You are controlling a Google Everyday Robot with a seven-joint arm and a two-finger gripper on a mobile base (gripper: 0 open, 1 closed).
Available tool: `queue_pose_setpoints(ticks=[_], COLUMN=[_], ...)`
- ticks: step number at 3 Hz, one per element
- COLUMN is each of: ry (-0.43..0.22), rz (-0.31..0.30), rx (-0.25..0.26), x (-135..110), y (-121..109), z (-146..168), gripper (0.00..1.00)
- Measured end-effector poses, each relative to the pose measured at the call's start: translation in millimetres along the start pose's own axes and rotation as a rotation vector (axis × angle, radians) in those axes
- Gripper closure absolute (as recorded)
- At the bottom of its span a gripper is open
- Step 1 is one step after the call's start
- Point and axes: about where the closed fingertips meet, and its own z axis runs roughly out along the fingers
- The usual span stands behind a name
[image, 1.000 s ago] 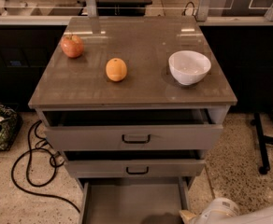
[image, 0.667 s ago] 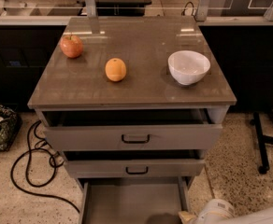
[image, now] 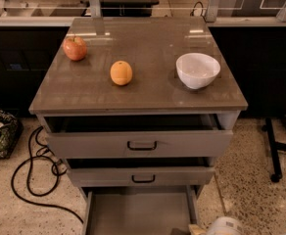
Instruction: Close bottom drawer
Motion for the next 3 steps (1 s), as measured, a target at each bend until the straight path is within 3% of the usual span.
queue_pose_setpoints(ticks=[2, 3], ry=[-0.009, -0.010], rz=[0.015, 0.013], rx=[0.005, 0.003], x=[-14, -15], y=[8, 9], z=[27, 28], gripper=[0.00, 0.17])
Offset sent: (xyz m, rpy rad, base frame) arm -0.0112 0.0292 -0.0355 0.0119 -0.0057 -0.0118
